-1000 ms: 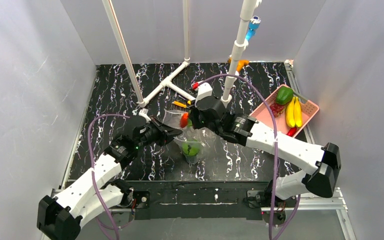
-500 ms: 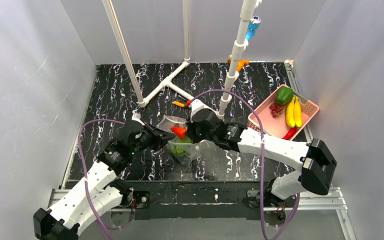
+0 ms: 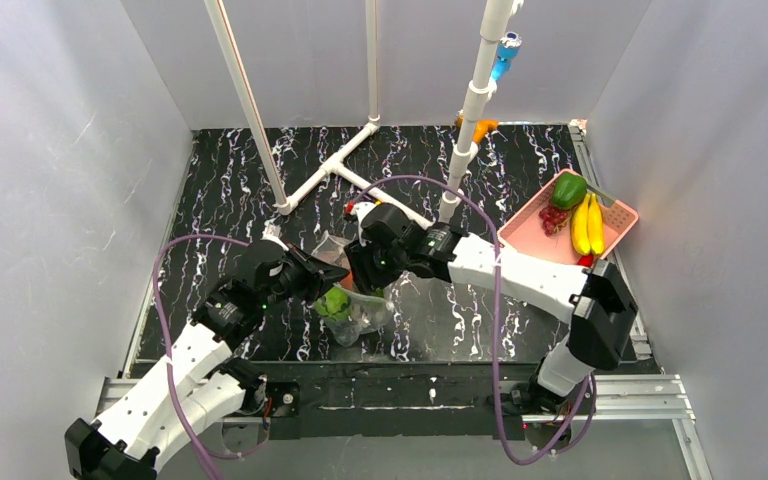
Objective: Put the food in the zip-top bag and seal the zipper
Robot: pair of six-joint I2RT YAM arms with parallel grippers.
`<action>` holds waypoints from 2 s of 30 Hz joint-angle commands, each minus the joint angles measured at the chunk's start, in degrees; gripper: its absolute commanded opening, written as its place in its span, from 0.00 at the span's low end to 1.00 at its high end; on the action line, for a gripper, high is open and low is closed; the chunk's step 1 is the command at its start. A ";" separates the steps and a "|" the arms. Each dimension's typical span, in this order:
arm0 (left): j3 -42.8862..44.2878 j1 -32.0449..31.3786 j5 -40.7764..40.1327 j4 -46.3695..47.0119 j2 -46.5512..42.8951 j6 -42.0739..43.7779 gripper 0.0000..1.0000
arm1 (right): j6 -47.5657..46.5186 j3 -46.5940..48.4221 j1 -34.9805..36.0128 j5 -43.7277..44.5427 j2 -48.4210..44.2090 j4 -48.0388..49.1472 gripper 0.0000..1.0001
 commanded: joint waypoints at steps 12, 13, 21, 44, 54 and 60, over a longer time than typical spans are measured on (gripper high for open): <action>6.76 0.33 3.13 -2.99 1.63 6.22 0.00 | -0.18 8.59 -4.51 2.74 -20.70 -18.80 0.77; 8.36 0.33 3.07 -4.42 2.36 8.20 0.00 | 0.09 7.28 -5.94 3.96 -22.54 -18.95 0.79; 27.85 0.54 6.22 -19.45 17.74 29.38 0.00 | 0.78 -4.84 -19.36 16.38 -37.38 -18.88 0.93; 46.93 8.24 17.41 -26.64 32.48 53.58 0.00 | 5.54 -13.32 -64.92 9.39 -21.15 -6.72 0.98; 40.80 8.30 15.51 -22.46 30.39 57.44 0.00 | 2.37 -3.28 -69.33 6.00 -2.85 -4.26 0.90; 35.67 10.28 14.59 -19.64 26.05 57.80 0.00 | 1.33 1.27 -70.70 7.00 3.25 -5.84 0.89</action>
